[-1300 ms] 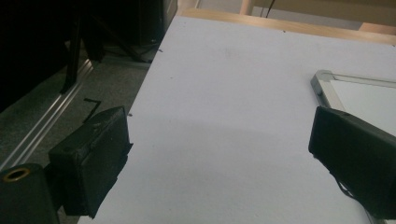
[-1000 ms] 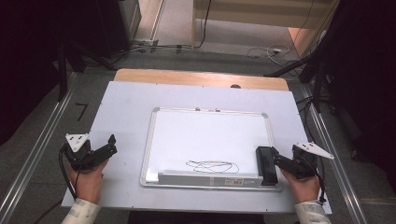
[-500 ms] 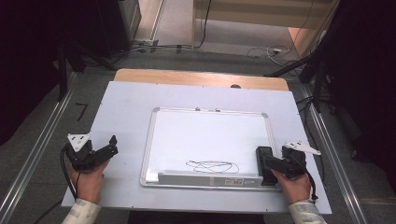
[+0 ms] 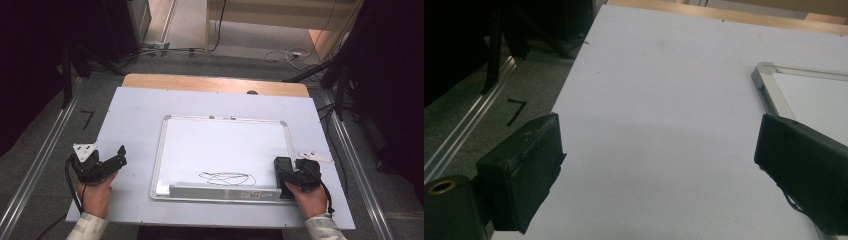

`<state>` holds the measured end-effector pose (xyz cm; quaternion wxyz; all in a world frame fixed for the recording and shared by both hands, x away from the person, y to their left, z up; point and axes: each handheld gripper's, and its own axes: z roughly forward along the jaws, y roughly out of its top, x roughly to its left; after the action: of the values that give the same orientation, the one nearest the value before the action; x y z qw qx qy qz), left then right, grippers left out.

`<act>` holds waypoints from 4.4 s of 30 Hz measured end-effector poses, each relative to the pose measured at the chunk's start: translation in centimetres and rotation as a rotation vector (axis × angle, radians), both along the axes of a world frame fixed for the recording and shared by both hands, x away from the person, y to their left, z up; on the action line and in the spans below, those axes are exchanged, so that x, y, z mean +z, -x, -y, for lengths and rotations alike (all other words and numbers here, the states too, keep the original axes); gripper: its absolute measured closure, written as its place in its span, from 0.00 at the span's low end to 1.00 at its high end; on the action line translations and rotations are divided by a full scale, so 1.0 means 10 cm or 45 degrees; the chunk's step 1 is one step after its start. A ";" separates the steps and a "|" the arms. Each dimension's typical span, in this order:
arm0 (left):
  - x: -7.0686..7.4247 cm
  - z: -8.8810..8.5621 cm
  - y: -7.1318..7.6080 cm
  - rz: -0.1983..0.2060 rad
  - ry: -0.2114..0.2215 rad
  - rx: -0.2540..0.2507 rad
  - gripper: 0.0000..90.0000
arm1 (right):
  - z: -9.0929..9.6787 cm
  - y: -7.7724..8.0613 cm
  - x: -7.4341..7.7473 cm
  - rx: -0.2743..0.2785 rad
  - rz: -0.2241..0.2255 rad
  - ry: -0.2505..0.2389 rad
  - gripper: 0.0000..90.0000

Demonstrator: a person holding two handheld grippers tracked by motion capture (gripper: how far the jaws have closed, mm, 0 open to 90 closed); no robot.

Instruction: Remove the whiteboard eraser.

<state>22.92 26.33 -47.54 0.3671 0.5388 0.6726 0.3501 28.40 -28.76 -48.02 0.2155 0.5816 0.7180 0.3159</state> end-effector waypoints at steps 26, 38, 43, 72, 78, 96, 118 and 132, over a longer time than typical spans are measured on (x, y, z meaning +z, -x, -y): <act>-0.02 -0.02 -0.01 -0.015 0.033 0.007 0.06 | -0.08 -0.05 -0.08 0.028 -0.048 0.055 0.29; -0.03 -0.03 -0.01 -0.022 0.048 0.009 0.06 | -0.10 -0.05 -0.09 0.036 -0.076 0.044 0.36; -0.03 -0.03 -0.01 -0.026 0.050 0.013 0.06 | -0.10 -0.04 -0.08 0.049 -0.074 0.050 0.41; -0.03 -0.04 0.00 -0.022 0.061 0.022 0.06 | -0.10 -0.02 -0.01 0.099 0.021 0.049 0.43; -0.02 -0.04 0.00 -0.022 0.061 0.021 0.06 | -0.10 -0.02 0.01 0.089 0.014 0.041 0.43; -0.03 -0.04 -0.01 -0.029 0.060 0.016 0.06 | -0.21 -0.07 0.12 0.143 0.037 0.025 0.43; -0.04 -0.05 -0.01 -0.030 0.068 0.016 0.06 | -0.48 -0.15 0.16 0.234 0.060 0.034 0.43; -0.04 -0.06 -0.02 -0.034 0.072 0.018 0.06 | -0.63 -0.21 0.19 0.299 0.074 0.032 0.43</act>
<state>23.09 26.90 -47.99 0.3708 0.5280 0.6909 0.3263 30.47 -22.46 -46.15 0.2051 0.4813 0.7785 0.3468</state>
